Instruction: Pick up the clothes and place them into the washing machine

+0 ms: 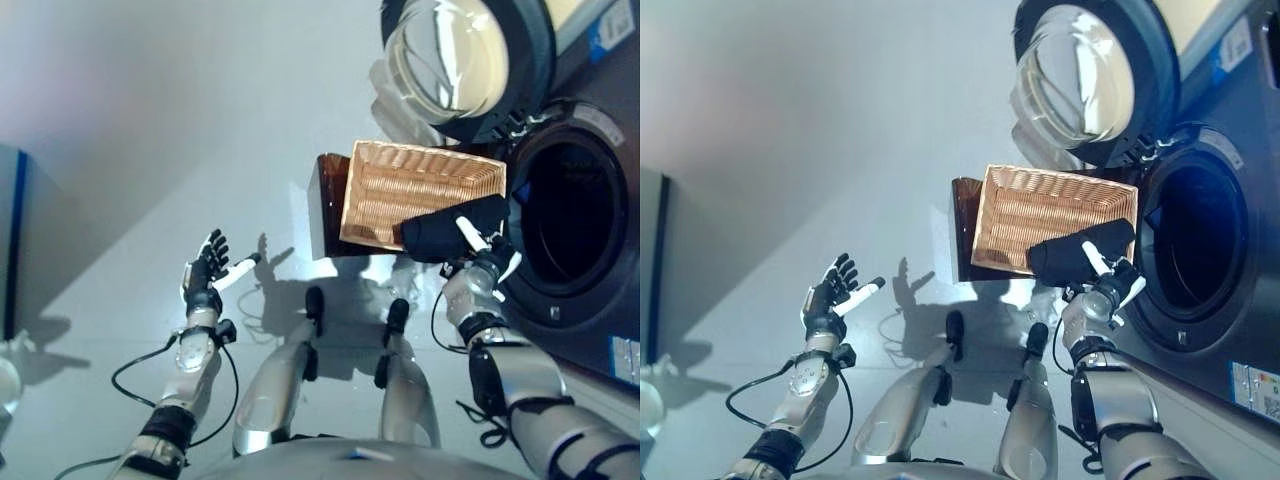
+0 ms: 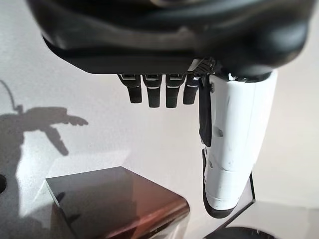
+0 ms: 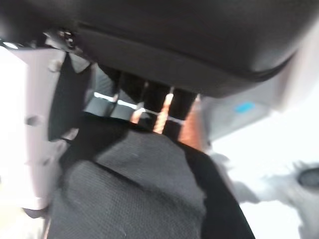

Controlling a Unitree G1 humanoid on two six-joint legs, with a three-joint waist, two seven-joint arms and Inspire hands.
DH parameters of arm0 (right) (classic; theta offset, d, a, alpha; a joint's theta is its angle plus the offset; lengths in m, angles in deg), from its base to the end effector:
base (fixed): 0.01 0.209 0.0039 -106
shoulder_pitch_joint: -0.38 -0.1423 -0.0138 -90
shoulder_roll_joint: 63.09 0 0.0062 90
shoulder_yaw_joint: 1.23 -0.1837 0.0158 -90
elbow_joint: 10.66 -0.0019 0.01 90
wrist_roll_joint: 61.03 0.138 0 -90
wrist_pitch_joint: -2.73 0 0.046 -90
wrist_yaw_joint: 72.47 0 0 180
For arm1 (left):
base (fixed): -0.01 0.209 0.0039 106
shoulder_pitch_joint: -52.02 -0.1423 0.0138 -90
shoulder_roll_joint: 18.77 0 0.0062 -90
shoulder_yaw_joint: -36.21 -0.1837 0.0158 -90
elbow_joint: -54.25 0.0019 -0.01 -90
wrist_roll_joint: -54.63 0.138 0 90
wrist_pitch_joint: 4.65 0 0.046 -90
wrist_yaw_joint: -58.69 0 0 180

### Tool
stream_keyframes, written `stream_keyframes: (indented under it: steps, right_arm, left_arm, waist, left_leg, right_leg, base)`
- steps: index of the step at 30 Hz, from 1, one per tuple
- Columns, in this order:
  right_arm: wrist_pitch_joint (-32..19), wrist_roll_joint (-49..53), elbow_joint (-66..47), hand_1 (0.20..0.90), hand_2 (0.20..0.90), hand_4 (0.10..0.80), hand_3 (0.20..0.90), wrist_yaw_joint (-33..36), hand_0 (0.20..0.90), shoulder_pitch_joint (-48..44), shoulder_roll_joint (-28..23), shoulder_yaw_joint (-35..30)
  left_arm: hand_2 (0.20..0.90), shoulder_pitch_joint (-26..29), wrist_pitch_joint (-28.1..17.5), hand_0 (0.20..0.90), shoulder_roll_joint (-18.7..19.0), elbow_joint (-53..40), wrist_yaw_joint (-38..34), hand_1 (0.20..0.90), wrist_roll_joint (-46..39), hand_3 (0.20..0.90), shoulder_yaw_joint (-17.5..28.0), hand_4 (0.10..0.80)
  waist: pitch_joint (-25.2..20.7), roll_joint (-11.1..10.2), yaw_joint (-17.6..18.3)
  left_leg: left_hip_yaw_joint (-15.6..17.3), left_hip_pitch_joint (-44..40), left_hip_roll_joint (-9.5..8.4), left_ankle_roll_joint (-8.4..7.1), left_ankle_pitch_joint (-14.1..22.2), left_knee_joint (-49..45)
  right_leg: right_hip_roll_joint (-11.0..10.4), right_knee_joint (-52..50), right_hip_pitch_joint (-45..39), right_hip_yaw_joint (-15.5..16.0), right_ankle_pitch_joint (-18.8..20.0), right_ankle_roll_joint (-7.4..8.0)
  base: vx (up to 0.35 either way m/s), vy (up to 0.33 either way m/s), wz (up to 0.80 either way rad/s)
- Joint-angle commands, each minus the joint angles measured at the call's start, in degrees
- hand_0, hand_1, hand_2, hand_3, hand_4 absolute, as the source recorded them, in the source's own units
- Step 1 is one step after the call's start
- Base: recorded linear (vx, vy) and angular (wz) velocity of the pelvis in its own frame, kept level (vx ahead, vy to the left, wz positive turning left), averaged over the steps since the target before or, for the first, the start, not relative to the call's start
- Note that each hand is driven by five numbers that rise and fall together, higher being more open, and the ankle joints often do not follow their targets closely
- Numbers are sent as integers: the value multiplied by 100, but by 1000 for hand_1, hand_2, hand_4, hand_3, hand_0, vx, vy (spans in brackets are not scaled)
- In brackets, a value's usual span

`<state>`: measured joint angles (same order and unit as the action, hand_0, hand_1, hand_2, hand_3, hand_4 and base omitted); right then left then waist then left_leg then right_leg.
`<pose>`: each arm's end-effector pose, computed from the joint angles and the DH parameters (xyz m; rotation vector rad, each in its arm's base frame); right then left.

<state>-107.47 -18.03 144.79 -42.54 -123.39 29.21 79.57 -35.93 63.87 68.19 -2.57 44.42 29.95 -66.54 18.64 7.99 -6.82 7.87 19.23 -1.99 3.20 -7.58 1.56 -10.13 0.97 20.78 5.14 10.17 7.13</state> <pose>0.2798 -0.2250 0.0115 0.5021 0.2568 -0.9495 0.1820 0.1792 -0.0353 -0.1052 0.2233 0.2420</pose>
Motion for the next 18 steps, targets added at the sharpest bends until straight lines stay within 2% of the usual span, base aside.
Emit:
stream_keyframes:
  steps: [1,5,8,10,14,17,18]
  right_arm:
    - [-1074,888,-480,200,200,300,200,-311,200,-142,-14,-231]
    - [-1229,1445,-328,200,200,300,200,-545,200,-212,85,-437]
    - [-1587,2443,-331,200,200,300,200,-867,200,-362,259,-813]
    - [-1628,2539,-304,200,200,300,200,-899,200,-393,273,-844]
    - [-1777,2859,-251,200,200,300,200,-957,200,-533,269,-1048]
    - [-1827,2760,-190,200,200,300,200,-812,200,-684,120,-1074]
    - [-1811,2608,-250,200,200,300,200,-713,200,-835,-121,-1112]
  left_arm:
    - [900,-16,-373,900,-64,12,57,900,-162,900,-249,800]
    - [900,-34,-374,900,-122,34,145,900,-220,900,-393,800]
    - [900,-27,-356,900,-209,115,253,900,-273,900,-667,800]
    - [900,-39,-349,900,-226,139,260,900,-276,900,-692,800]
    - [900,-101,-327,900,-277,234,324,900,-292,900,-821,800]
    - [900,-129,-313,900,-296,316,355,900,-321,900,-880,800]
    - [900,-179,-332,900,-261,280,370,900,-334,900,-852,800]
  waist:
    - [-358,172,-8]
    - [-412,313,-16]
    - [-497,615,14]
    - [-510,660,13]
    - [-532,888,22]
    - [-552,1021,16]
    - [-570,1079,10]
  left_leg:
    - [-151,280,108,-539,274,-385]
    - [-119,281,91,-531,253,-355]
    - [-126,244,36,-532,297,-300]
    - [-121,272,32,-527,251,-298]
    - [-139,253,-18,-522,279,-314]
    - [-154,226,-33,-520,309,-333]
    - [-172,178,-57,-523,382,-345]
  right_leg:
    - [-102,-184,-156,-101,-473,87]
    - [-115,-163,-125,-152,-442,91]
    - [-155,-180,-119,-195,-524,86]
    - [-155,-185,-90,-205,-488,75]
    - [-186,-263,-83,-228,-559,57]
    - [-204,-349,-84,-245,-633,49]
    - [-228,-428,-115,-248,-733,60]
  base:
    - [21,49,-20]
    - [13,38,-17]
    - [21,31,-14]
    - [0,0,0]
    - [23,23,-1]
    - [53,13,1]
    - [52,0,1]
